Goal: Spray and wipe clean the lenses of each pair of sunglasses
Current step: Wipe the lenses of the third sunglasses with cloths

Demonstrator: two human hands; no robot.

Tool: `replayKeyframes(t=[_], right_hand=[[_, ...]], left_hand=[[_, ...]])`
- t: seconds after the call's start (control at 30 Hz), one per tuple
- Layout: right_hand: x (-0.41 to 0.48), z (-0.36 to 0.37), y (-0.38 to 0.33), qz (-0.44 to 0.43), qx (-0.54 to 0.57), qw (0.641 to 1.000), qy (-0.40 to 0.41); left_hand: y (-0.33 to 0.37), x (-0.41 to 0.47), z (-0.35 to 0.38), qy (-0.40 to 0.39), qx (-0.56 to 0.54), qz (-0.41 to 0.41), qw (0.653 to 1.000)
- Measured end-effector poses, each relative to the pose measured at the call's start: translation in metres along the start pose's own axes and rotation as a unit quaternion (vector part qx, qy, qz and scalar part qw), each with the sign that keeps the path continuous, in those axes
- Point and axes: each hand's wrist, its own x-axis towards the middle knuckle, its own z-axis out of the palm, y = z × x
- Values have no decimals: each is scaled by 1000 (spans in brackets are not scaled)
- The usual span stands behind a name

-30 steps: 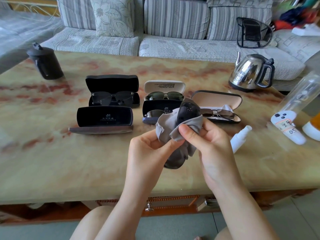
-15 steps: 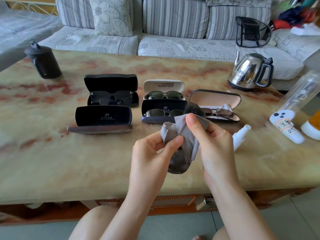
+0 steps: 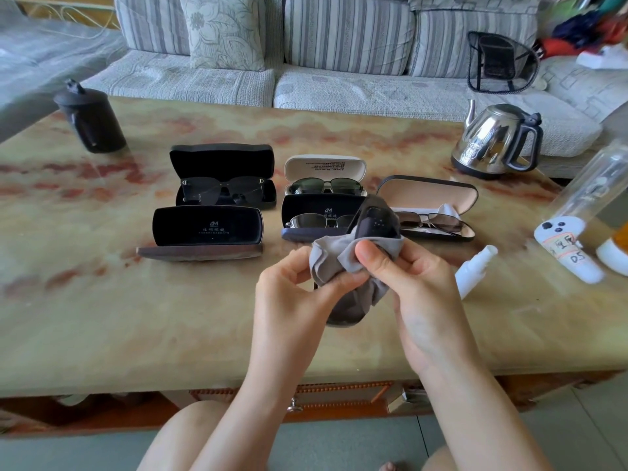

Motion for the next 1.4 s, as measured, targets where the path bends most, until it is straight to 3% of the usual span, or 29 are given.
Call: replayKeyframes(t=[0.23,0.47,0.57,0.7,0.83,1.13,1.3,1.4], right_hand=[[3,0,1,-1,4,999,36],[-2,5,3,-32,3,999,29],[-1,4,4,-22,-7,999,46],[2,1,3,-21,1,996,82],[3,-2,2,-13,23,996,83],[-2,2,1,-29,33,999,11],[-5,1,-3,-13,19,999,-35],[-6,2,-6,-3,-3,1000,-18]], left_hand=[[-9,-2,0,-25,74,37,996],[-8,4,-8,-22,-81,-43,996],[-7,3,-10,34,-100,-45,993],[-1,2,-15,121,-73,47,989],[1,0,-11,50,-25,68,996],[-4,2,-6,-68,7,-16,997],[-4,-1,-8,-49,53,4,997],[-3,-4,-7,-38,111,40,992]])
